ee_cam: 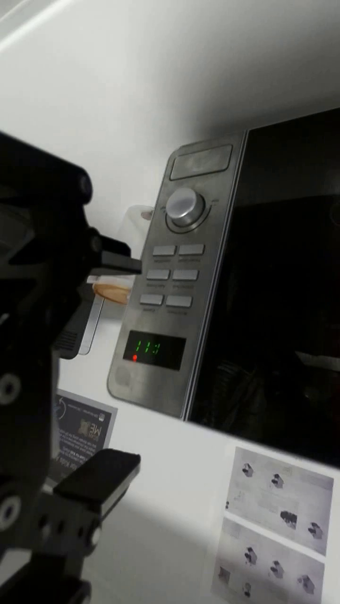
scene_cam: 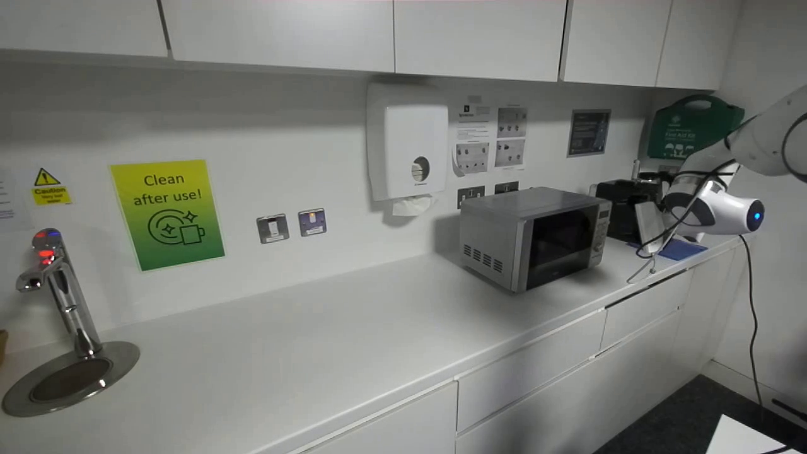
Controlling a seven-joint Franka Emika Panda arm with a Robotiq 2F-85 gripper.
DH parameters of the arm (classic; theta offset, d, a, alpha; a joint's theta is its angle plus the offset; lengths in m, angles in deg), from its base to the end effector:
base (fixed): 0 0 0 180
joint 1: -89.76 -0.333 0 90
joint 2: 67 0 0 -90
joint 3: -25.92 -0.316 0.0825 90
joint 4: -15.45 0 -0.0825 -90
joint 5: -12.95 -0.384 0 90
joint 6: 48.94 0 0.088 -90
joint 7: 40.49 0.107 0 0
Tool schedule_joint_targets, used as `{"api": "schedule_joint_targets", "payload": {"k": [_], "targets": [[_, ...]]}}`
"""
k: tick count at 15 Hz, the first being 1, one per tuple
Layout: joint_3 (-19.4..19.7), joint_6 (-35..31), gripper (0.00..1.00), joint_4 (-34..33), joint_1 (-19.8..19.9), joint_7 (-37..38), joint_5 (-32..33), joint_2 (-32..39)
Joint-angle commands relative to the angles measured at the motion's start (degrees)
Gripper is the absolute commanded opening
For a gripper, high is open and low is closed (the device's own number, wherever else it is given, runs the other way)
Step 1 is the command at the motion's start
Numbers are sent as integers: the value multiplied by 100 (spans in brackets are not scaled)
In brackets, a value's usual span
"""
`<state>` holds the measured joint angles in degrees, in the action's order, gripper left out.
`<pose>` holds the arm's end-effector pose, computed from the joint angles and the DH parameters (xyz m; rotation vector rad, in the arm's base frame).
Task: Press the last button from the left on the microwave
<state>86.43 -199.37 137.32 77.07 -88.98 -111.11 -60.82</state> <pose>0.3712 -0.4269 0.4045 -1.3104 1.7242 -1.3806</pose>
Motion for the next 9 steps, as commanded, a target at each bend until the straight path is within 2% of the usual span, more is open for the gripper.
{"api": "schedule_joint_targets", "payload": {"k": [1,4,5,6,7,9], "targets": [[-960,277,100,-528,1135,424,-319,942],[-1493,179,99,-939,1776,633,-290,1337],[-1614,184,95,-1039,1939,613,-276,1407],[-1704,210,74,-1157,2073,459,-359,1478],[-1783,204,73,-1240,2182,348,-386,1499],[-1913,210,56,-1401,2371,207,-430,1565]]}}
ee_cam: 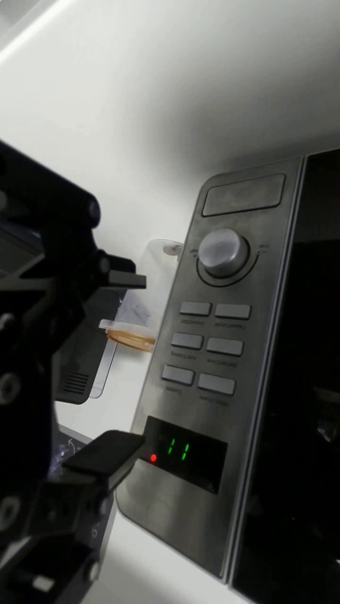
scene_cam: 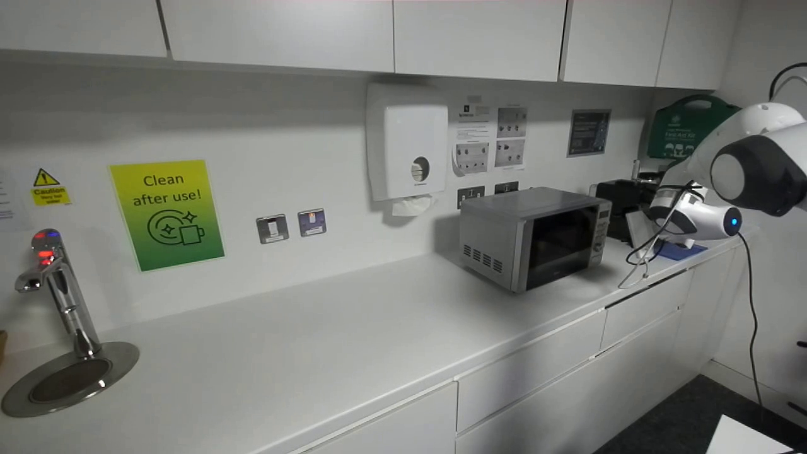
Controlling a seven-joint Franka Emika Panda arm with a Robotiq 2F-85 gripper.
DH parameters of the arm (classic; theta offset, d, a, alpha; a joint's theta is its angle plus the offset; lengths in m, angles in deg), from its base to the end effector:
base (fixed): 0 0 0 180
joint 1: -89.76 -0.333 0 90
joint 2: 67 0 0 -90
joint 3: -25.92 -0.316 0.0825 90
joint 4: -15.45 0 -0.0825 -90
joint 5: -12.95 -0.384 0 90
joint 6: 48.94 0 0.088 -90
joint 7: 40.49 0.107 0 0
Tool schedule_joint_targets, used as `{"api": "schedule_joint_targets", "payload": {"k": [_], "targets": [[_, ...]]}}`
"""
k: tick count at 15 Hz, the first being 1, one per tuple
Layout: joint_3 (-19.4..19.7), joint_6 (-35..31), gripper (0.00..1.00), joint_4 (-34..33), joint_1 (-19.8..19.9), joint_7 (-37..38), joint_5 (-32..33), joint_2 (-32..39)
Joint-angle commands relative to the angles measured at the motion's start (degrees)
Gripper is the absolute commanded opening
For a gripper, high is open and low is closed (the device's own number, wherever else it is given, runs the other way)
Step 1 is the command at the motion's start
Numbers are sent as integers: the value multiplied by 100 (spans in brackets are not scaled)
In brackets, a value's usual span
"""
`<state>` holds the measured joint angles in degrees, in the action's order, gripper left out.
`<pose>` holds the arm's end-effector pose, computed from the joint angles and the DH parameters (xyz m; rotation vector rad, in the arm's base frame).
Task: Press the last button from the left on the microwave
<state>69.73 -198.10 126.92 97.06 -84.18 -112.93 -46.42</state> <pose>0.3995 -0.4773 0.3653 -1.3199 1.8234 -1.3804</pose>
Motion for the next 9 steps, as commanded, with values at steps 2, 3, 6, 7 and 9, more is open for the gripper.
{"api": "schedule_joint_targets", "payload": {"k": [2,3,6,7,9], "targets": [[-338,117,40,-379,493,-487,-297,48],[-364,198,33,-306,530,-695,-344,-41],[-449,315,9,-145,607,-1091,-408,-154],[-471,333,1,-128,632,-1201,-431,-136],[-531,336,0,-108,691,-1377,-467,-104]]}}
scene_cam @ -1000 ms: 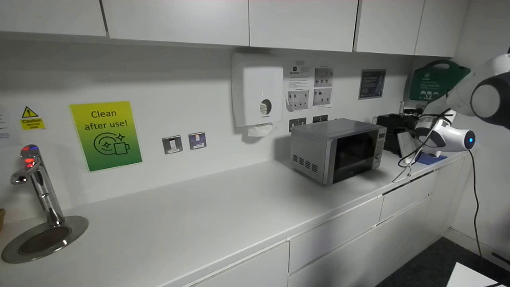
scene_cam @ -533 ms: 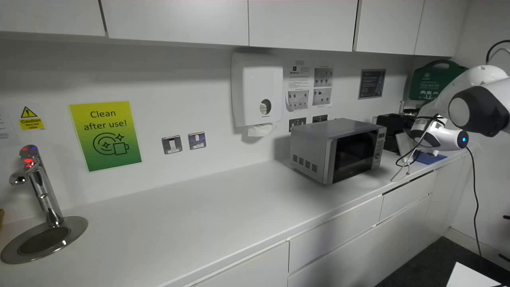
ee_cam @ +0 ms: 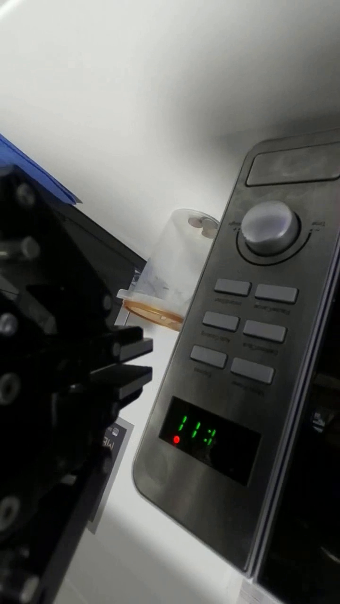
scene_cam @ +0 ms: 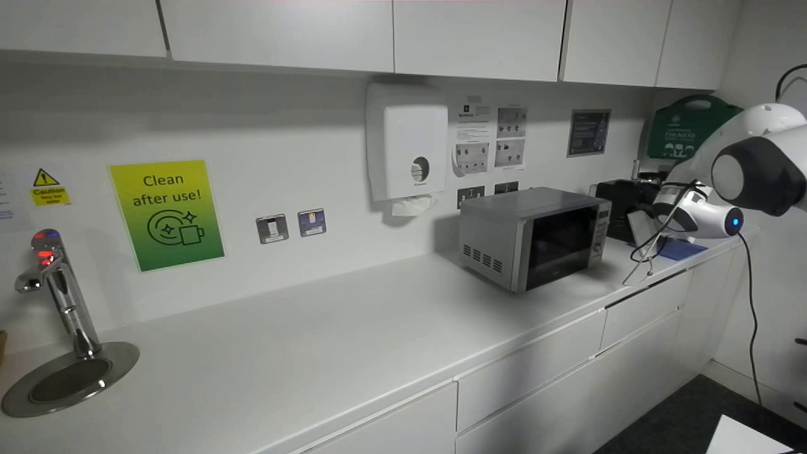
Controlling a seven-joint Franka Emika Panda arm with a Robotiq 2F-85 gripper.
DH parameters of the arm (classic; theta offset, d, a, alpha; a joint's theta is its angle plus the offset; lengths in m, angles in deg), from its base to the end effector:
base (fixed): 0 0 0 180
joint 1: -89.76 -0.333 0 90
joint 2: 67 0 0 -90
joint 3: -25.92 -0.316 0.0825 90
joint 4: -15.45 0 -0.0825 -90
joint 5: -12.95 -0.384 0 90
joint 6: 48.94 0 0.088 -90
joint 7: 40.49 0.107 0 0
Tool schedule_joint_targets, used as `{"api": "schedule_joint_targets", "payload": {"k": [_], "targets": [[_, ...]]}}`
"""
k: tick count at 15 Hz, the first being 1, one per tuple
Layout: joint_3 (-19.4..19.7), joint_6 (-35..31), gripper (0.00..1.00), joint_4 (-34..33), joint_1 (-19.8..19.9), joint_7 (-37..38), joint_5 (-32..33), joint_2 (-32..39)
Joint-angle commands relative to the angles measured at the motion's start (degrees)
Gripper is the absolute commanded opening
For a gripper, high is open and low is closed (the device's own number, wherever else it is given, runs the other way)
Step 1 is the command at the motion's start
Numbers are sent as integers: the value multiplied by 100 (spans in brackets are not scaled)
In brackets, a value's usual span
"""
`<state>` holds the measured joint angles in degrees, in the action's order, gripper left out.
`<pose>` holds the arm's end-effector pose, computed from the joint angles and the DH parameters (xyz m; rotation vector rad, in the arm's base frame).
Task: Press the last button from the left on the microwave
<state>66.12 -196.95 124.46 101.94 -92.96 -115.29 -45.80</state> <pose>0.4002 -0.4927 0.3701 -1.4049 1.7441 -1.4905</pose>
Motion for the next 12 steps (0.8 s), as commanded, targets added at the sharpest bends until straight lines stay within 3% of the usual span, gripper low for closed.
{"api": "schedule_joint_targets", "payload": {"k": [1,12], "targets": [[-200,233,0,147,225,-598,-271,-147],[-509,213,0,142,295,-1360,-725,-48]]}}
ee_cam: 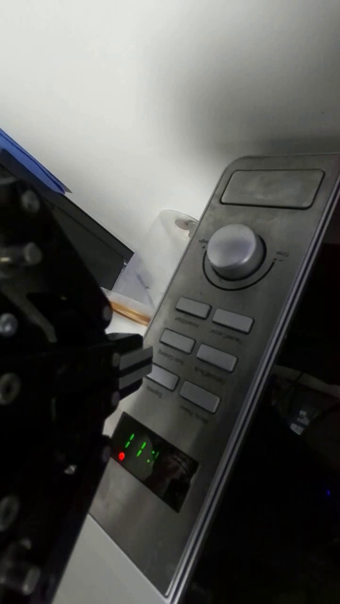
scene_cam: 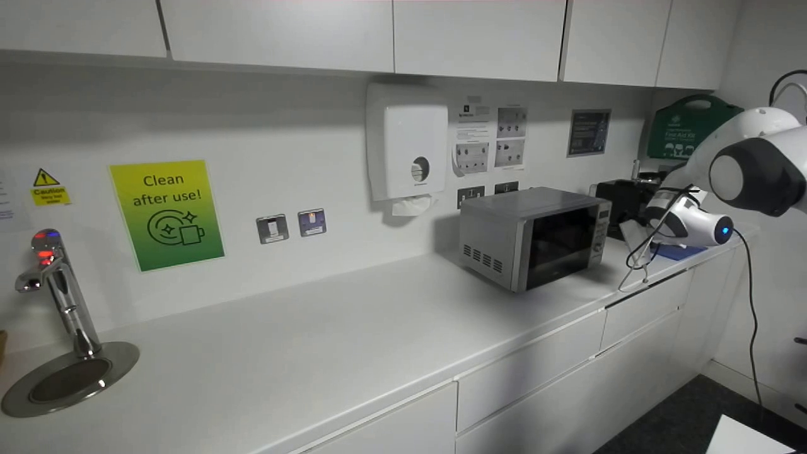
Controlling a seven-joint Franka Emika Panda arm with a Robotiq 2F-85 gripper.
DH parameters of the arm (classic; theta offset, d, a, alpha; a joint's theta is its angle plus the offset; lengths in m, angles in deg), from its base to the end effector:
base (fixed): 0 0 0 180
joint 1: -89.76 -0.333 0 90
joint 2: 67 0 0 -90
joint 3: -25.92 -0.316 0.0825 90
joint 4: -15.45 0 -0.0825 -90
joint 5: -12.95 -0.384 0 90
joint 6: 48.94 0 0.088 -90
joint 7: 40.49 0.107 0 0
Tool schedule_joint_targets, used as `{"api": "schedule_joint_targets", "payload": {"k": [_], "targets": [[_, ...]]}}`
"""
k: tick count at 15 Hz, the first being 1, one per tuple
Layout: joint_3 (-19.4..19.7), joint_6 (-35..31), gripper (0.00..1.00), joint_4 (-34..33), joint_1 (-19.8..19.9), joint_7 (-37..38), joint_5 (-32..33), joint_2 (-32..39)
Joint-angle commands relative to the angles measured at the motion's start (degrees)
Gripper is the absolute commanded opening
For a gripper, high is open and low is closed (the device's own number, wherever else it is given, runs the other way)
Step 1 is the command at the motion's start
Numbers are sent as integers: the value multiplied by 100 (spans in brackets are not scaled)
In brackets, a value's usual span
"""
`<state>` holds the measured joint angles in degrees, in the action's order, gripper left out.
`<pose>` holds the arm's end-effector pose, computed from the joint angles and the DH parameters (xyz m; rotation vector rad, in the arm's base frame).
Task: Press the last button from the left on the microwave
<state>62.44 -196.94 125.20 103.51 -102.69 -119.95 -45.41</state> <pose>0.4129 -0.4776 0.3509 -1.4939 1.6882 -1.5370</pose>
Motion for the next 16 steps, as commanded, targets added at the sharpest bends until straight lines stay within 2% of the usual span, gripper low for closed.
{"api": "schedule_joint_targets", "payload": {"k": [1,16], "targets": [[-166,219,0,79,140,-435,-288,-86],[-277,284,0,349,177,-812,-358,-59]]}}
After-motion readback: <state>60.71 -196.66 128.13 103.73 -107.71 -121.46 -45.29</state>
